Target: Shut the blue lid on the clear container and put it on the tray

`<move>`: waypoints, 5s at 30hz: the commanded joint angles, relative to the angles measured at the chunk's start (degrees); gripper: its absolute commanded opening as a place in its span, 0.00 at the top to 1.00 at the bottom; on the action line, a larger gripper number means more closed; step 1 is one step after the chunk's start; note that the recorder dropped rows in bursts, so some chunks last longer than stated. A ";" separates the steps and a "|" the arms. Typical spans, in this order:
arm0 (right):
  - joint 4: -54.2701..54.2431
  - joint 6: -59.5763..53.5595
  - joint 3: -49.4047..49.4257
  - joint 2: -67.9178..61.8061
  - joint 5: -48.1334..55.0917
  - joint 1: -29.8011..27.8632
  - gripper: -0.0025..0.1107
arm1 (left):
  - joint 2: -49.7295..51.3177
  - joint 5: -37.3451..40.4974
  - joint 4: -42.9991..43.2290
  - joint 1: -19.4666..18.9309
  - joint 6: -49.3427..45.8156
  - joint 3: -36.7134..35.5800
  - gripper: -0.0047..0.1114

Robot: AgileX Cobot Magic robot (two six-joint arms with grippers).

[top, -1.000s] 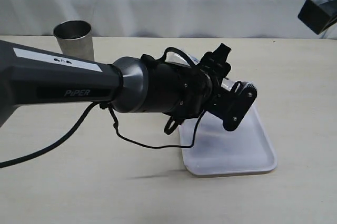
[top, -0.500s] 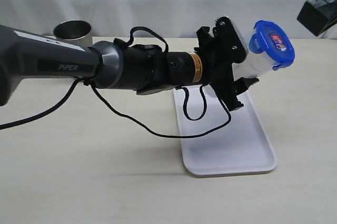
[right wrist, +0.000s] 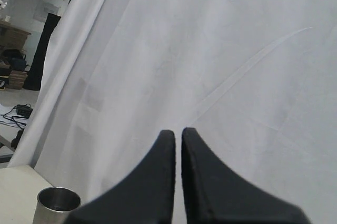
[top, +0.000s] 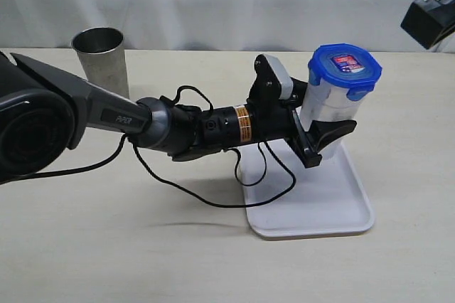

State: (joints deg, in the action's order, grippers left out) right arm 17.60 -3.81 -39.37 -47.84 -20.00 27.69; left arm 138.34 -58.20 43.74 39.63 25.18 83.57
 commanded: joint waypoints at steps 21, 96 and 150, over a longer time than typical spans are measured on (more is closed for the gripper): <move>-0.38 -0.22 0.29 0.20 0.59 -0.23 0.94 | 3.41 -2.96 0.00 -1.04 0.41 0.55 0.93; -0.38 -0.10 0.29 0.20 1.43 -0.23 0.94 | -10.76 17.86 56.21 -16.65 51.83 0.02 0.96; -0.38 0.00 0.29 0.20 1.45 -0.23 0.94 | -110.92 71.84 56.21 -12.27 74.20 -48.73 0.96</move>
State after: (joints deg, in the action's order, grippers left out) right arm 17.40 -3.81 -39.37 -47.84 -18.70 27.69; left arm 31.01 15.50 100.13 27.25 98.49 35.75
